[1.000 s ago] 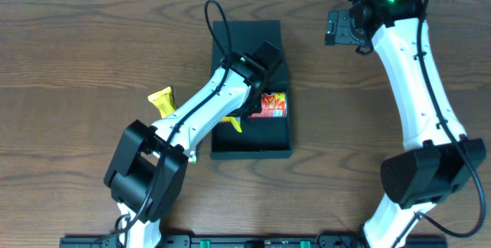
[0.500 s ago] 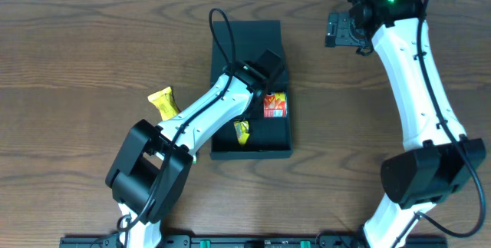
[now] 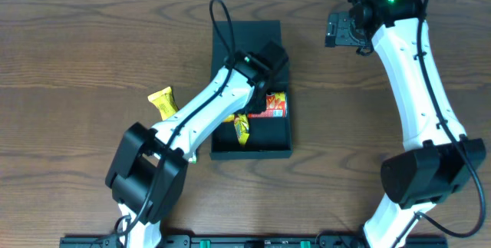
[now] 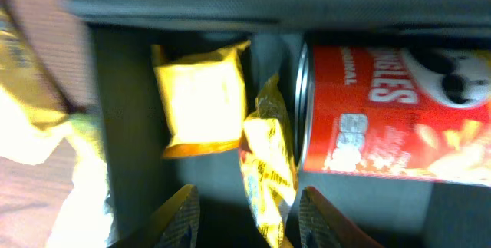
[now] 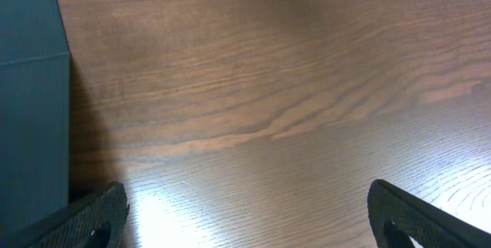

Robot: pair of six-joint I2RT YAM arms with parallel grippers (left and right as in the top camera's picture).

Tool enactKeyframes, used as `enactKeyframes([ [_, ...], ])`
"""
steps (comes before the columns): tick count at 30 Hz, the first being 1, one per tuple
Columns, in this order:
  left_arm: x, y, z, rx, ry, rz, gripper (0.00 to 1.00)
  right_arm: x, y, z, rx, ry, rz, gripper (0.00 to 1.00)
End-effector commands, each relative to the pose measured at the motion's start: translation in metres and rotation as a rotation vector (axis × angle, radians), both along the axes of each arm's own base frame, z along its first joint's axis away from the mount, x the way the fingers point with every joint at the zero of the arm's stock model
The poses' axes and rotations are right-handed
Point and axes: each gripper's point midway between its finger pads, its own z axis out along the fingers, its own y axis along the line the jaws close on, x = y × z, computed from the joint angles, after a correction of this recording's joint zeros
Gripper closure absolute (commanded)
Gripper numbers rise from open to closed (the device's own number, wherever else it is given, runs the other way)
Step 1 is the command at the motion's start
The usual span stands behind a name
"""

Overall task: Pack container
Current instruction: 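Withdraw the left gripper to the second yellow packet left of the box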

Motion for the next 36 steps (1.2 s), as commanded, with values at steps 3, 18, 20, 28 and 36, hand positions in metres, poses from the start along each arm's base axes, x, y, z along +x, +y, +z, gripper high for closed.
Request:
enactKeyframes([
  [3, 0.005, 0.027, 0.066, 0.056, -0.112, -0.04, 0.47, 0.0, -0.002, 0.007, -0.02, -0.013, 0.008, 0.01],
  [18, -0.03, 0.135, 0.081, 0.093, -0.035, 0.494, 0.26, 0.001, -0.003, 0.007, -0.02, -0.014, 0.007, 0.01],
  [20, -0.038, 0.137, 0.06, 0.107, -0.008, 0.548, 0.24, 0.001, -0.003, 0.007, -0.02, -0.014, 0.007, 0.01],
  [28, -0.051, 0.135, -0.009, -0.012, 0.092, 0.629, 0.09, 0.0, -0.003, 0.006, -0.021, -0.01, 0.007, 0.01],
  [36, -0.032, 0.166, -0.028, -0.136, 0.112, 0.697, 0.09, 0.0, -0.004, 0.007, -0.021, -0.011, 0.006, 0.01],
])
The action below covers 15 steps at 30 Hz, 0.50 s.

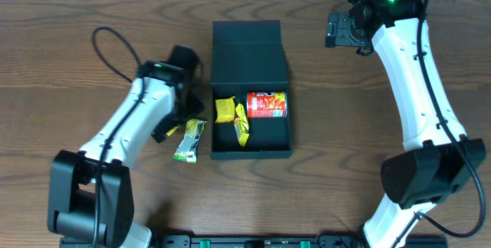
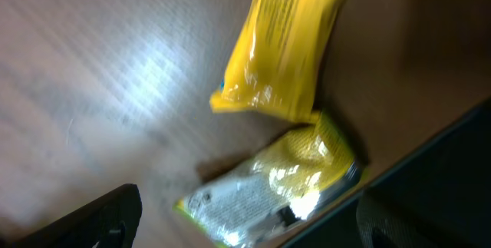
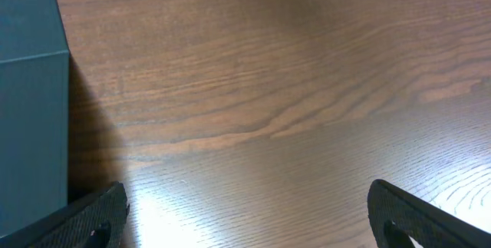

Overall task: Pack container
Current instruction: 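Withdraw the left gripper to the second yellow packet left of the box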

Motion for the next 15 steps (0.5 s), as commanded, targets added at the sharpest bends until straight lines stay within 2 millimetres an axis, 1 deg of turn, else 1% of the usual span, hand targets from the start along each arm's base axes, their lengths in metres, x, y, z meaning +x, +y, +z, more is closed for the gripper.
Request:
enactKeyframes([
  [1, 0.002, 0.009, 0.0, -0.05, -0.004, -0.025, 0.09, 0.001, -0.003, 0.007, -0.02, -0.015, 0.006, 0.01],
  [5, 0.014, 0.016, -0.003, -0.065, -0.045, -0.122, 0.06, 0.001, -0.003, 0.007, -0.019, -0.017, 0.006, 0.01],
  [9, 0.02, 0.029, -0.007, -0.032, -0.075, -0.068, 0.05, 0.002, -0.003, 0.007, -0.019, -0.02, 0.005, 0.01],
  [12, 0.026, 0.03, -0.016, -0.07, -0.109, -0.047, 0.04, 0.002, -0.003, 0.007, -0.019, -0.019, 0.006, 0.01],
  [15, 0.029, 0.033, -0.023, -0.069, -0.13, -0.028, 0.04, 0.002, -0.003, 0.007, -0.019, -0.02, 0.006, 0.01],
])
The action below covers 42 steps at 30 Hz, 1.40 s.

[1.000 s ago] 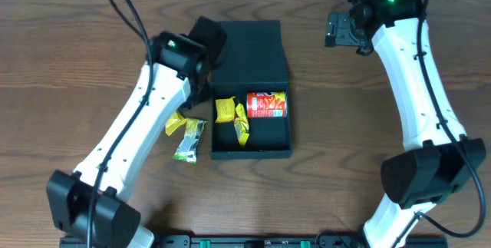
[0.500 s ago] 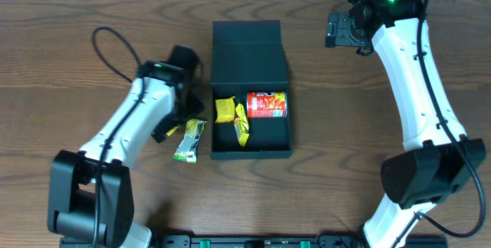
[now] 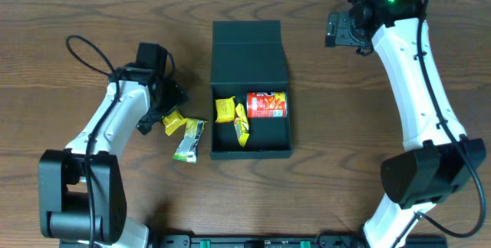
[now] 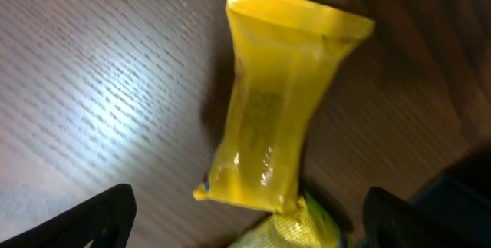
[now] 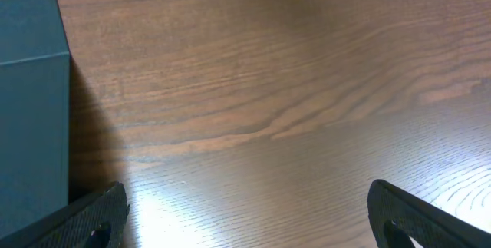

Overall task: Pack container
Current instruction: 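Withdraw the left gripper to the second yellow packet left of the box, then grasp the second yellow packet with the left gripper and lift it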

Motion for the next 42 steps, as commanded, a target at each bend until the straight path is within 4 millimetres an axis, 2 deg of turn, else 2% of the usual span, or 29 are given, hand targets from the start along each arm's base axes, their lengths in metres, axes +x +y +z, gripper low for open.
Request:
enactKeyframes([
  [1, -0.003, 0.004, -0.005, 0.001, -0.012, 0.007, 0.04, 0.001, -0.003, 0.007, -0.019, -0.017, 0.006, 0.01],
  [7, 0.006, 0.005, -0.006, 0.006, -0.049, 0.025, 0.04, 0.003, -0.003, 0.008, -0.018, -0.027, 0.006, 0.01],
  [18, 0.024, 0.005, -0.025, 0.01, -0.076, 0.03, 0.07, 0.004, -0.003, 0.008, -0.017, -0.027, 0.006, 0.01],
  [28, 0.016, 0.005, -0.051, 0.017, 0.002, 0.03, 0.1, 0.004, -0.003, 0.008, -0.017, -0.028, 0.006, 0.01],
  [31, 0.016, 0.005, -0.052, 0.014, 0.005, 0.028, 0.2, 0.004, -0.003, 0.008, -0.017, -0.029, 0.005, 0.01],
  [36, 0.016, 0.008, -0.052, 0.032, 0.004, 0.027, 0.3, 0.004, -0.003, 0.008, -0.017, -0.029, 0.006, 0.01],
  [40, 0.016, 0.008, -0.052, 0.033, 0.003, 0.027, 0.46, 0.004, -0.003, 0.008, -0.017, -0.029, 0.006, 0.01],
  [42, 0.016, 0.008, -0.052, 0.033, 0.004, 0.027, 0.47, 0.004, -0.003, 0.008, -0.017, -0.03, 0.006, 0.01],
])
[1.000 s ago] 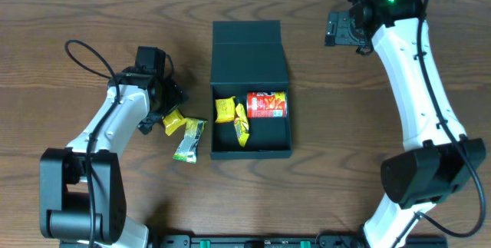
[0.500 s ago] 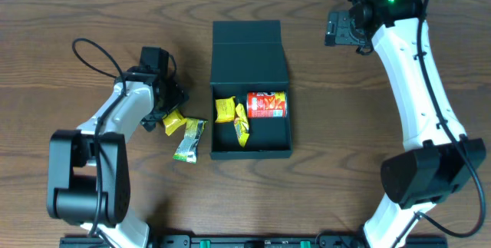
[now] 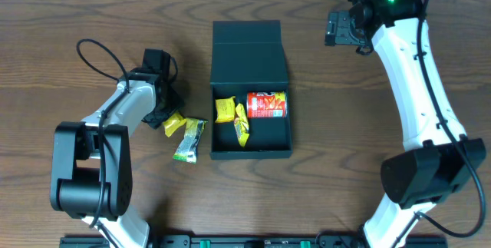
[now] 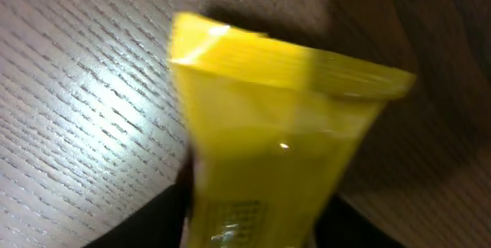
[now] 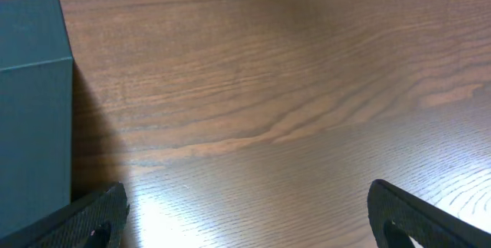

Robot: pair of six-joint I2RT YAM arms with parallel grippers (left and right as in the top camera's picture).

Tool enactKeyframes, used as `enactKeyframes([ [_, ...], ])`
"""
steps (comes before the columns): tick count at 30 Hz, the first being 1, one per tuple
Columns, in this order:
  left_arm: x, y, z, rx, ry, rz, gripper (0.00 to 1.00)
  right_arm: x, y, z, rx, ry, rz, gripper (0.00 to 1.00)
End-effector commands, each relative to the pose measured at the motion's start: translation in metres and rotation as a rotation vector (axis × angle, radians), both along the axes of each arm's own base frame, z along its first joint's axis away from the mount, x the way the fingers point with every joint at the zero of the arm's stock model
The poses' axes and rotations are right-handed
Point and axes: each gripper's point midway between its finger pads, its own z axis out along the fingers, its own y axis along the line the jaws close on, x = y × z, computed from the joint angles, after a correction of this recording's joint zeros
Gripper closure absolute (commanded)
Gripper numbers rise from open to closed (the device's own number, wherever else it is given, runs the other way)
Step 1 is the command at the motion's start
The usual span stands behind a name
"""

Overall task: Pack container
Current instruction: 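Grasp the second yellow packet with the left gripper and lift it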

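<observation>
The black box (image 3: 252,150) lies open mid-table, its lid (image 3: 249,41) folded back. Inside are a Pringles can (image 3: 266,104) and two yellow packets (image 3: 225,110). Left of the box, on the wood, lie a yellow packet (image 3: 173,122) and a green-and-white packet (image 3: 186,140). My left gripper (image 3: 161,111) is down on that yellow packet (image 4: 280,148), which fills the left wrist view; a dark finger presses each side of it. My right gripper (image 5: 249,225) hangs open over bare wood at the far right, beside the lid (image 5: 31,102).
The left arm's cable (image 3: 96,52) loops over the table behind the arm. The table's far edge meets a white wall. Wood on the right side of the table (image 3: 330,125) is bare.
My left gripper has dropped close onto the yellow packet, and its fingers have come in from wide apart to touch both sides. The right arm has not moved.
My left gripper was first open inside the box, over the yellow packets and the can. Then it was outside the box, above the two loose packets on the left. Then it hung open over the yellow one, and now it grips it.
</observation>
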Motion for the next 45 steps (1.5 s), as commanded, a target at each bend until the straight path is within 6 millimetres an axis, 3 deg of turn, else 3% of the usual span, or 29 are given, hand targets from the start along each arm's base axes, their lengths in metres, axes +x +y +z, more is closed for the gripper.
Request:
enactKeyframes([
  [1, -0.002, 0.005, -0.003, 0.022, 0.011, 0.007, 0.49, 0.001, -0.003, 0.007, -0.02, -0.018, 0.005, 0.01],
  [9, 0.0, -0.001, 0.004, -0.007, -0.006, -0.017, 0.54, 0.002, -0.003, 0.007, -0.019, -0.02, 0.005, 0.01],
  [14, 0.008, -0.001, 0.026, 0.008, -0.044, -0.099, 0.61, 0.005, -0.003, 0.009, -0.017, -0.033, 0.005, 0.01],
  [22, 0.004, -0.002, 0.056, 0.024, -0.06, -0.185, 0.59, 0.007, -0.002, 0.01, -0.014, -0.045, 0.005, 0.01],
  [24, 0.001, 0.0, 0.06, 0.035, -0.061, -0.201, 0.51, 0.008, -0.002, 0.01, -0.014, -0.047, 0.005, 0.01],
  [28, -0.005, 0.01, 0.06, 0.09, -0.033, -0.185, 0.26, 0.008, -0.002, 0.01, -0.014, -0.047, 0.005, 0.01],
  [33, -0.012, 0.012, 0.056, 0.061, -0.006, -0.001, 0.07, 0.007, -0.002, 0.01, -0.014, -0.044, 0.005, 0.01],
  [45, -0.004, 0.001, 0.01, 0.0, 0.048, 0.018, 0.05, 0.006, -0.002, 0.009, -0.016, -0.04, 0.005, 0.01],
])
